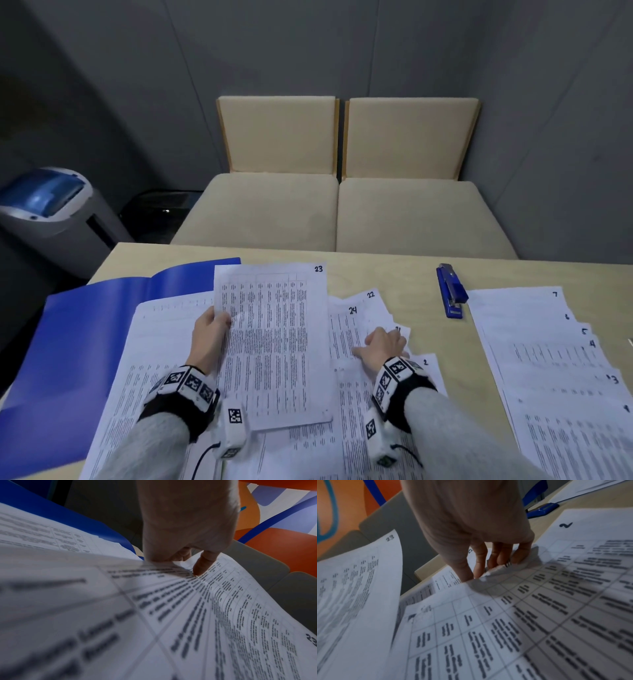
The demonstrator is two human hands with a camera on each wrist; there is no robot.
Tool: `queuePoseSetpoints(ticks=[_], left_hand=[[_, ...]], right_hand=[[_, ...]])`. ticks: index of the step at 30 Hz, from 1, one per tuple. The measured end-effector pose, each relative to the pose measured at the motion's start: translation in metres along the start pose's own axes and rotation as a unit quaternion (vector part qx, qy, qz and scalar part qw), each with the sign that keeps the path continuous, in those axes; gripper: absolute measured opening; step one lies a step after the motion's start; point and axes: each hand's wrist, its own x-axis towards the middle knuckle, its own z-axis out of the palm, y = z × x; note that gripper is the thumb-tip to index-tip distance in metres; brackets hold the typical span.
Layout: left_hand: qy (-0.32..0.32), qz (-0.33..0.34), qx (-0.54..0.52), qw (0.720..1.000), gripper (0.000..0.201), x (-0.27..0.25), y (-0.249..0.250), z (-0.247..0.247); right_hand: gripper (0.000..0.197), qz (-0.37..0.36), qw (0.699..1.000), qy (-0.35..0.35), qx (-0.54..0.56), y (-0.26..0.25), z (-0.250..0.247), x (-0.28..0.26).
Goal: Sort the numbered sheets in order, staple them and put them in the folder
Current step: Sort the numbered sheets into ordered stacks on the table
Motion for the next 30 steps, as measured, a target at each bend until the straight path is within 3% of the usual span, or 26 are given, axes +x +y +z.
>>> queuePoseSetpoints(ticks=[5,8,10,15,17,18,23,27,30], left_hand=[[-0.006,-0.005,0.021,1.000,0.011,0.001,-0.008,-0.007],[-0.004,-0.011,0.024,1.000,0.018,-0.003,-0.009,-0.008],[-0.003,-0.012,0.025,1.000,0.012,-0.009,-0.008,-0.009],[-0.002,-0.018,0.033,0.999,0.008,-0.020,-0.009,-0.012],[-0.005,-0.022,0.034,0.999,0.015,-0.023,-0.009,-0.013],[-0.008,-0.023,0.034,0.999,0.018,-0.023,-0.010,-0.013],[-0.045,-0.023,0.015,0.999,0.010,-0.022,-0.010,-0.014],[-0.086,-0.003,-0.009,0.996,0.014,-0.032,0.000,0.007],[-0.111,0.045,0.032,0.992,0.015,-0.040,0.012,0.026]], right_hand=[[0.053,-0.023,0.999,0.038,0.014,-0.012,0.002,-0.001],[0.072,-0.001,1.000,0.016,0.020,-0.023,0.000,-0.004],[0.075,0.016,1.000,0.007,0.009,-0.026,-0.002,-0.004],[0.030,0.014,0.999,-0.037,-0.025,-0.031,-0.003,0.000],[0.012,-0.016,0.998,-0.034,0.055,-0.031,-0.002,0.004],[0.018,-0.038,0.993,-0.031,0.106,-0.030,-0.006,0.002],[0.020,-0.116,0.946,0.032,0.300,-0.026,-0.044,-0.022],[0.043,-0.094,0.872,-0.030,0.479,-0.028,-0.063,-0.037],[0.042,-0.078,0.821,-0.090,0.558,-0.030,-0.060,-0.032]])
